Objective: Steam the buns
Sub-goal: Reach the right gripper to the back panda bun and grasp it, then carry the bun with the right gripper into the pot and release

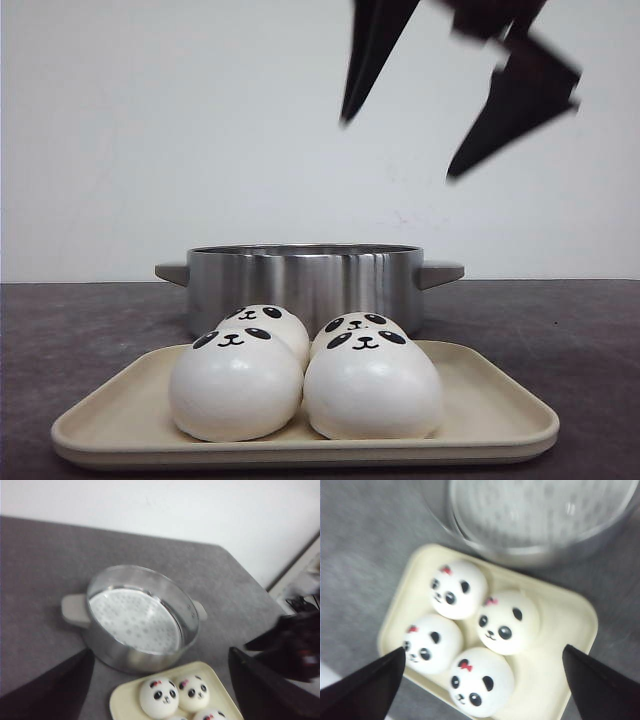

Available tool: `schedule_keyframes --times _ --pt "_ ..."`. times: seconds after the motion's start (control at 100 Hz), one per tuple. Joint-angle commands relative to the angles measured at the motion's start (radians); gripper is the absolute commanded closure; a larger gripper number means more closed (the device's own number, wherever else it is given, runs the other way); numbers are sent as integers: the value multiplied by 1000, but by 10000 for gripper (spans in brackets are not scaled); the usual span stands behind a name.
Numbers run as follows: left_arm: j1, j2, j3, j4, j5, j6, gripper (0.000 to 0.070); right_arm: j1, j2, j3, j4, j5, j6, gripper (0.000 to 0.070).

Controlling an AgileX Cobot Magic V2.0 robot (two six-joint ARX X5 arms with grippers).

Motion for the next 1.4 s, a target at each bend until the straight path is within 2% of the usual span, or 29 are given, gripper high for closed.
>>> schedule_keyframes --times 0.0,0.31,0.42,0.58,0.65,0.69,0.73,0.76,0.81,1.01,1.07,1.17,1.22,1.31,1.39 --pt "-14 3 12 -3 -3 -2 185 18 63 15 2 3 47 82" --pt "-77 3 12 -5 -3 -2 185 21 284 15 109 8 86 88" --pt "-92 4 12 -6 -3 -2 185 21 335 15 117 23 106 181" --pt "-110 4 12 -5 -5 -1 185 21 367 14 126 30 130 225" --pt "-114 4 12 -5 -15 -1 185 21 368 14 132 34 136 266" --pt "-117 4 12 -5 -29 -1 185 21 368 14 131 44 139 318" --pt "-117 4 12 -5 -33 -1 185 21 369 14 126 58 139 401" --pt "-117 4 12 -5 -33 0 185 21 369 14 121 60 139 498" --pt "-117 4 12 -5 -33 0 185 21 369 14 116 63 136 700" --pt "-117 4 12 -6 -33 -1 185 38 309 18 120 60 126 691" --pt "-117 4 12 -6 -33 -1 185 48 254 27 119 6 116 691" --pt "-117 4 12 -5 -33 -1 185 58 161 69 92 -156 91 692" --pt "-117 4 12 -4 -35 0 185 64 123 105 67 -196 77 693" --pt "-117 5 12 -1 -57 0 185 69 66 190 30 -147 46 693" --pt "-117 5 12 -1 -79 0 185 68 45 278 37 -30 19 693"
